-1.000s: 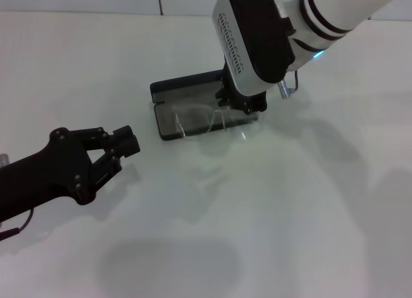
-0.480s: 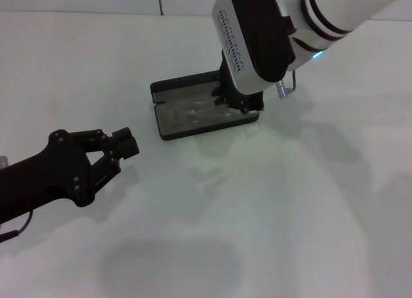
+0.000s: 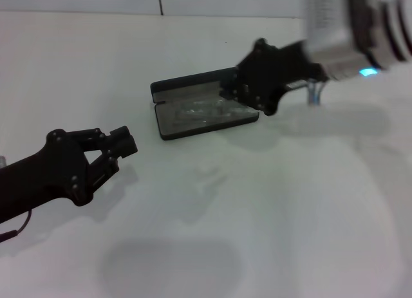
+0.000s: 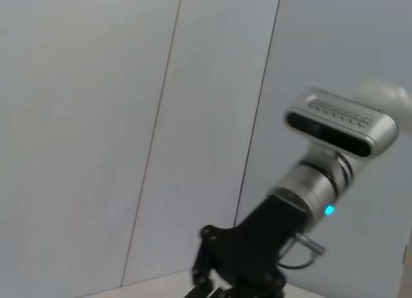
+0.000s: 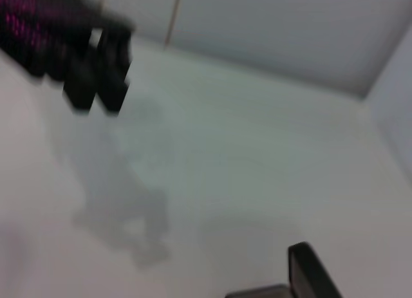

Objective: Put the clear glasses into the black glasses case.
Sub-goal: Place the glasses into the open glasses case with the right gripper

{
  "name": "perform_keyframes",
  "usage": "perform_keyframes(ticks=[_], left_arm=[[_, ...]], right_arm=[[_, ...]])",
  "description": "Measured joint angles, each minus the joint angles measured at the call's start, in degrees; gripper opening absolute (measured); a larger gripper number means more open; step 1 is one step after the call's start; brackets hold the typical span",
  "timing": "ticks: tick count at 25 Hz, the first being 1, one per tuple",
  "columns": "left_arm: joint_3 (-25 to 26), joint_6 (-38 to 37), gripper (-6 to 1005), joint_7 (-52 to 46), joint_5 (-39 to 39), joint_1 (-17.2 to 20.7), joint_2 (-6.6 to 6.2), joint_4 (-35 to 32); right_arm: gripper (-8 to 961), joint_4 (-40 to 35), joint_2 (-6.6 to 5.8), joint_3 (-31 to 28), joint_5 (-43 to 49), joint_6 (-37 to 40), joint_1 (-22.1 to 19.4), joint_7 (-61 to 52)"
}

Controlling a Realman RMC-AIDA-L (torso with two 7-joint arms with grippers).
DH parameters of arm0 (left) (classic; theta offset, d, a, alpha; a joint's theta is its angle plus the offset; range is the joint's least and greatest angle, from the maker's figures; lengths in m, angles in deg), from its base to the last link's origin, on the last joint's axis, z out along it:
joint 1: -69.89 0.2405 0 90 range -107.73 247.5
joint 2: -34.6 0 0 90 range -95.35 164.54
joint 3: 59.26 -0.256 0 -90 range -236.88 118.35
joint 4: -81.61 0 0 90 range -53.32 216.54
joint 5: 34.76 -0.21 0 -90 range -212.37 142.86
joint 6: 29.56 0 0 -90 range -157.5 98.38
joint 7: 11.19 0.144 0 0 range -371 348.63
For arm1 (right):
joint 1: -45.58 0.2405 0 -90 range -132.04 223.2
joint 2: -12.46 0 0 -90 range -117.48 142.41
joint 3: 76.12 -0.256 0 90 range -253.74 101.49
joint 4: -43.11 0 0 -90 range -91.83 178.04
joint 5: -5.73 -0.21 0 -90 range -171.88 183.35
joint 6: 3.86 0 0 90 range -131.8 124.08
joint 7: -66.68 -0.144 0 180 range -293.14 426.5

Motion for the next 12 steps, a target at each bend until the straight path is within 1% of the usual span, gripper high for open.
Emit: perform_keyframes(ticks=[3,4,6,9,10,11,12], left_arm=[[0.01,0.01,143,0.0,0.07,0.0,0.06,0.0],[0.01,0.01,143,0.0,0.08,0.01,0.06,0.0],[0.23,0.01,143,0.0,0.11,-0.03,0.08,0.0],[1.06,0.01,143,0.0,0.12,-0.05,0.28,0.01],[1.24,0.01,143,0.0,0.1,-0.11,0.34,0.06],[1.38,0.0,143,0.0,0.07,-0.24,0.39,0.19],[1.4,-0.03,143,0.0,0.06,-0.5,0.41,0.42]], right_arm=[[90,1.23,0.0,-2.84,-10.36,-0.37,-6.95,6.18],[91,2.35,-0.01,-3.88,-14.13,-0.54,-9.4,8.63],[93,6.21,0.0,-5.63,-21.47,-0.7,-12.59,12.92],[96,14.08,0.0,-8.05,-29.83,-0.49,-14.24,17.58],[97,14.08,0.0,-8.05,-29.83,-0.49,-14.24,17.58],[98,19.82,-0.1,-9.75,-33.42,0.32,-14.02,19.42],[98,23.74,-0.22,-10.84,-35.19,1.2,-13.75,20.47]])
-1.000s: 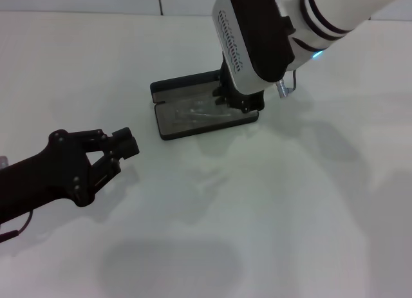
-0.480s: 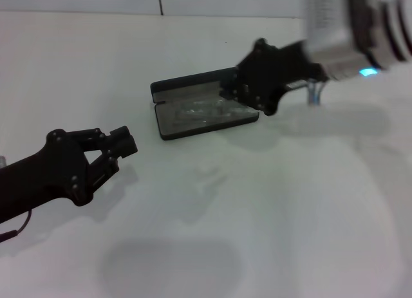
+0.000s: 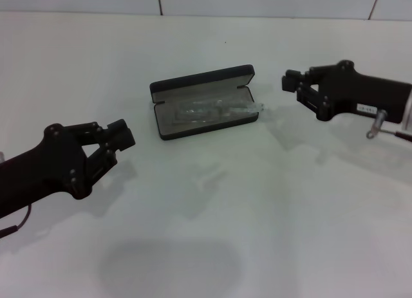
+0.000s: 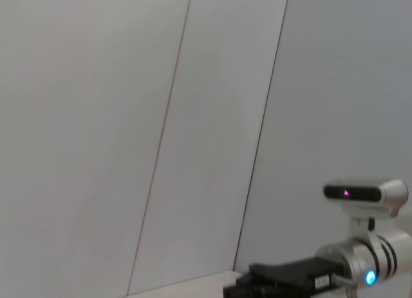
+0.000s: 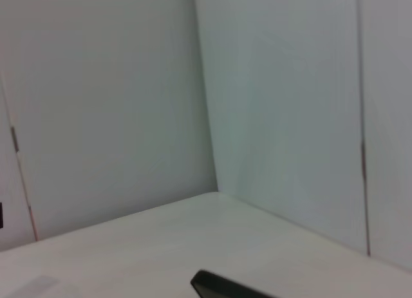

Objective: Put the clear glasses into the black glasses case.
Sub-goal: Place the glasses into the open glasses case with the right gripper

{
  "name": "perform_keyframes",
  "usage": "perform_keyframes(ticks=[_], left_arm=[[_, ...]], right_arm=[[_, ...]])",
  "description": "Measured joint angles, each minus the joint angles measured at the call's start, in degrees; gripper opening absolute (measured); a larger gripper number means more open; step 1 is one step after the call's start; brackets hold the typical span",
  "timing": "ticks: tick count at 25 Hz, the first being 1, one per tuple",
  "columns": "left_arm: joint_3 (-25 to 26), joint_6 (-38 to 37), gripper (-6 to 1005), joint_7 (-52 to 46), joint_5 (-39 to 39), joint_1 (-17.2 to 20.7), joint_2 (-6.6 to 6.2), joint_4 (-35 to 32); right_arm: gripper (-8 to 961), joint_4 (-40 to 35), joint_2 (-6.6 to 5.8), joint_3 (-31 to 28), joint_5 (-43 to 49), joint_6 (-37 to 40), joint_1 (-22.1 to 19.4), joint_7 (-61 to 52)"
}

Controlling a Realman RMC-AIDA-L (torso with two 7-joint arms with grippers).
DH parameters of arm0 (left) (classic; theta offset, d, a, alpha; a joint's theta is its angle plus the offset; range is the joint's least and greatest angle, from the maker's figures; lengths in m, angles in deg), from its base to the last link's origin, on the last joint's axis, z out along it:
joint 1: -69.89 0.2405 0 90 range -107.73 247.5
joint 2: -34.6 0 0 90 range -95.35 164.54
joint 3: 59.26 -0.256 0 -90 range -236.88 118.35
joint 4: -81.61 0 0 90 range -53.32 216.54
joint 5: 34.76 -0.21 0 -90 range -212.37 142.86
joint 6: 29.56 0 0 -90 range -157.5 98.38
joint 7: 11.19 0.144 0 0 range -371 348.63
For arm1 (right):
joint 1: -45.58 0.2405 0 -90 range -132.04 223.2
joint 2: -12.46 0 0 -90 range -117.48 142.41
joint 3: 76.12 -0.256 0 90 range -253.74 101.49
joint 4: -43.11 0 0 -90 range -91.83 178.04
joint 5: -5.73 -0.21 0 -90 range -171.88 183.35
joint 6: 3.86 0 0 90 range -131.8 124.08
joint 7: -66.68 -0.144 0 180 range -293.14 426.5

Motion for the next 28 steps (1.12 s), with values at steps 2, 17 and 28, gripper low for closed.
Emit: perform_keyframes(ticks=[2,17,28], left_arm=[[0.01,-0.03,143,0.0,0.03,-0.22,0.01,0.23],[0.02,-0.1,143,0.24,0.1,-0.45,0.1,1.03],[0.01,0.29,143,0.31,0.1,-2.94,0.18,2.65]], right_arm=[[100,3.45,0.03,-0.73,-0.89,0.87,0.15,1.74],[114,22.26,0.5,-0.79,-14.46,3.62,-0.43,17.62],[302,25.38,0.57,5.86,-14.82,-7.5,6.72,10.13]])
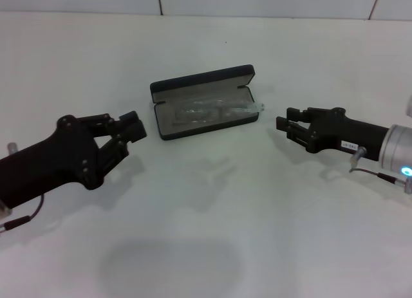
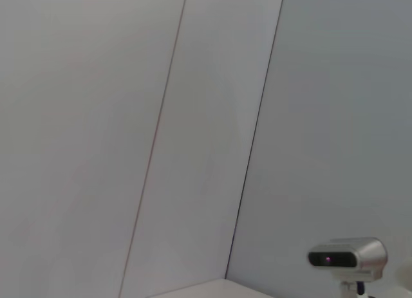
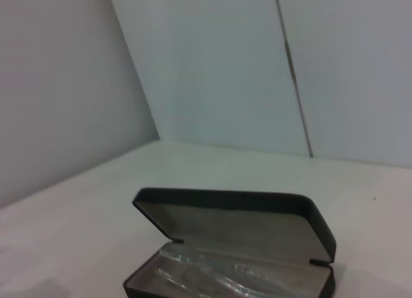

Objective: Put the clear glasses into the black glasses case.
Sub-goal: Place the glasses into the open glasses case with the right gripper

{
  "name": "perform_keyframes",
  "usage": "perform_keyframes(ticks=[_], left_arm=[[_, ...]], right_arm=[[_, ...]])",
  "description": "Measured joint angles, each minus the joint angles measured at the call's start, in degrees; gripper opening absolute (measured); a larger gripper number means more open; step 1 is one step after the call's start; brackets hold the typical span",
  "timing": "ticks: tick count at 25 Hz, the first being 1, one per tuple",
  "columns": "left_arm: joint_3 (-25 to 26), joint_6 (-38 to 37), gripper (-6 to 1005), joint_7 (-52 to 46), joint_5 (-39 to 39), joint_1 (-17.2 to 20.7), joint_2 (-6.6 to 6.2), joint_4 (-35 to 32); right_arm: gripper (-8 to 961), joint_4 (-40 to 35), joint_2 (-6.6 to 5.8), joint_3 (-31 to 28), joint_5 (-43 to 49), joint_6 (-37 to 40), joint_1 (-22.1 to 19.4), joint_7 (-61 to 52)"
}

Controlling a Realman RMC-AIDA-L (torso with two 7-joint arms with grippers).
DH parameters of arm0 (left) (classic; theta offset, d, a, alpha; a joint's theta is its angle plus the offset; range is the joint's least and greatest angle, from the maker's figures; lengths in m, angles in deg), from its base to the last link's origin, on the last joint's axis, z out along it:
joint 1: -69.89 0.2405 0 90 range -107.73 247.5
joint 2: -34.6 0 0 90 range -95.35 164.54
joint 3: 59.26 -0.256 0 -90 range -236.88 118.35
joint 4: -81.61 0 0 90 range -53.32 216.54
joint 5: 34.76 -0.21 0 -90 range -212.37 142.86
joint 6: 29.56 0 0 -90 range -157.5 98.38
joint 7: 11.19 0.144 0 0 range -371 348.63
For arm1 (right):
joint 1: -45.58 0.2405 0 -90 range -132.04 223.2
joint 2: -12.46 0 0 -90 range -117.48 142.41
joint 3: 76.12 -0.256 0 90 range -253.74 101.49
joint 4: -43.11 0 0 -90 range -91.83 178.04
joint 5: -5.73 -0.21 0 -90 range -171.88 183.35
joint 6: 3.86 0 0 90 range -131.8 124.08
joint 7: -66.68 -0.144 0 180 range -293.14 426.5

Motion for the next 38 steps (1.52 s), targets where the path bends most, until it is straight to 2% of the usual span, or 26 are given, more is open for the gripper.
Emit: perform_keyframes(ticks=[4,9,12,17,22,28,33,38], left_arm=[[-0.01,0.1,143,0.42,-0.01,-1.8,-0.02,2.16],[1.47,0.11,143,0.48,-0.02,-1.37,-0.11,2.29],[3.22,0.11,142,0.84,-0.13,-1.17,-0.09,2.66],[4.78,0.11,142,3.39,-0.18,-1.83,-0.07,3.54],[5.99,0.28,142,3.83,-0.1,-2.33,-0.08,3.54],[6.0,0.78,142,3.9,-0.07,-2.7,0.0,3.53],[6.05,0.81,142,3.91,-0.05,-2.71,0.01,3.5],[6.06,0.88,142,4.35,-0.03,-2.71,-0.04,3.44]], right_arm=[[289,-0.07,0.0,0.85,-0.18,-1.32,0.46,-0.39],[274,-1.21,0.0,0.44,-1.95,-0.75,-0.71,1.06],[264,-1.4,0.0,0.54,-5.79,0.61,-2.64,6.11],[126,-0.41,0.0,1.29,-8.75,1.05,-3.7,7.65],[71,0.65,0.0,8.61,-13.54,1.05,-3.13,4.88],[32,-2.05,0.0,19.43,-20.6,-5.53,-1.05,0.03],[4,-6.25,0.0,22.12,-21.23,-8.87,-1.45,-1.0],[-1,-6.92,0.0,22.67,-21.29,-10.16,-1.21,-2.98]])
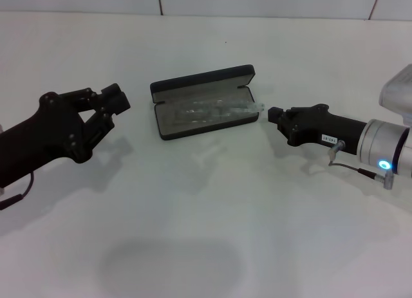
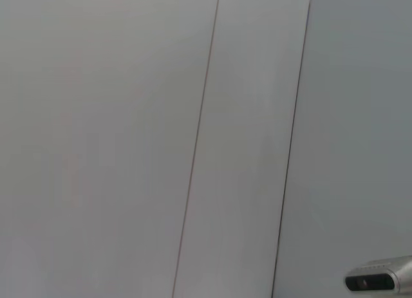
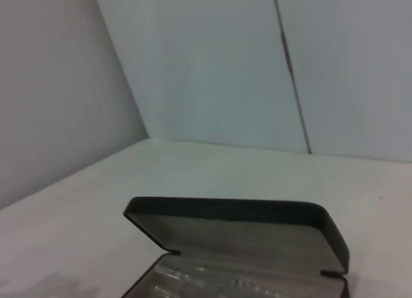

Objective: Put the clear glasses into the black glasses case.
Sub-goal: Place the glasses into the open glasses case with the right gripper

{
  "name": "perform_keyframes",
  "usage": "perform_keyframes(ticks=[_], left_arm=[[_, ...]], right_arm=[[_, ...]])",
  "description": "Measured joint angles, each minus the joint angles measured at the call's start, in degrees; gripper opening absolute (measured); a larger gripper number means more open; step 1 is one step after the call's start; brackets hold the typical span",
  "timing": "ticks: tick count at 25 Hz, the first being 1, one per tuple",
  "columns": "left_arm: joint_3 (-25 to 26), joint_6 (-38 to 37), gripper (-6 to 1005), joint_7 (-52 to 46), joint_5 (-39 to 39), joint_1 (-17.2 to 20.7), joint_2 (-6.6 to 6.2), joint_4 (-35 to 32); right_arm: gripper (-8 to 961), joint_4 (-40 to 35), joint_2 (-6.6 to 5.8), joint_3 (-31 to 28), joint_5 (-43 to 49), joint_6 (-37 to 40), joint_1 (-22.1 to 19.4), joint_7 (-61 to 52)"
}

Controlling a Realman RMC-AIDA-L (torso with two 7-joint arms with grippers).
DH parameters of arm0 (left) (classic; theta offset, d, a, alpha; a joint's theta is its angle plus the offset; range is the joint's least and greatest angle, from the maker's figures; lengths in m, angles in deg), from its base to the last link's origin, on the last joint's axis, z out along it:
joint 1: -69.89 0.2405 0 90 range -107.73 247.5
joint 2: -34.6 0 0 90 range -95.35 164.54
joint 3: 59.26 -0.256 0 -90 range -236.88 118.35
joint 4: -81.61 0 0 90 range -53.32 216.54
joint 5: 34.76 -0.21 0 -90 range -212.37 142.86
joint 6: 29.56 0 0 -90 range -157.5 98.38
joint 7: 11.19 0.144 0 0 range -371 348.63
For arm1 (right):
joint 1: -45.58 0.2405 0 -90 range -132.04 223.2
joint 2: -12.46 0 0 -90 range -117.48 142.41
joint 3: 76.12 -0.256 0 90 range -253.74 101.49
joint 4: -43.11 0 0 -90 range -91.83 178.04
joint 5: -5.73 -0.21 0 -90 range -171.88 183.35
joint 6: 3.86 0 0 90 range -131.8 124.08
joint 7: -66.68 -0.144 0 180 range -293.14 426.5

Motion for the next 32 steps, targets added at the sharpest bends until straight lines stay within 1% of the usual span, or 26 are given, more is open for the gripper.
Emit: perform_keyframes(ticks=[4,7,14,18,26,32], left_arm=[[0.9,0.12,142,0.28,0.03,0.0,-0.03,0.03],[1.38,0.19,142,1.15,0.03,0.0,0.0,0.1],[1.41,0.74,142,1.55,0.03,0.0,0.04,0.2],[1.41,0.91,142,2.21,0.02,-0.15,0.04,0.67],[1.41,1.55,142,2.29,0.02,-0.5,0.0,0.88],[1.41,1.55,142,2.29,0.01,-0.12,-0.07,0.88]], right_arm=[[0,-0.11,0.0,0.32,-0.04,-1.3,0.21,-1.23],[0,-0.26,0.0,1.2,-0.06,-2.89,1.1,-2.02],[1,-1.77,0.0,5.05,-0.08,-5.75,4.09,-2.56],[1,-3.04,0.0,6.39,-0.06,-6.39,4.68,-2.61],[2,-3.86,0.0,6.4,-0.05,-7.54,4.74,-2.44],[3,-5.81,-0.09,6.05,0.18,-8.76,2.72,-2.46]])
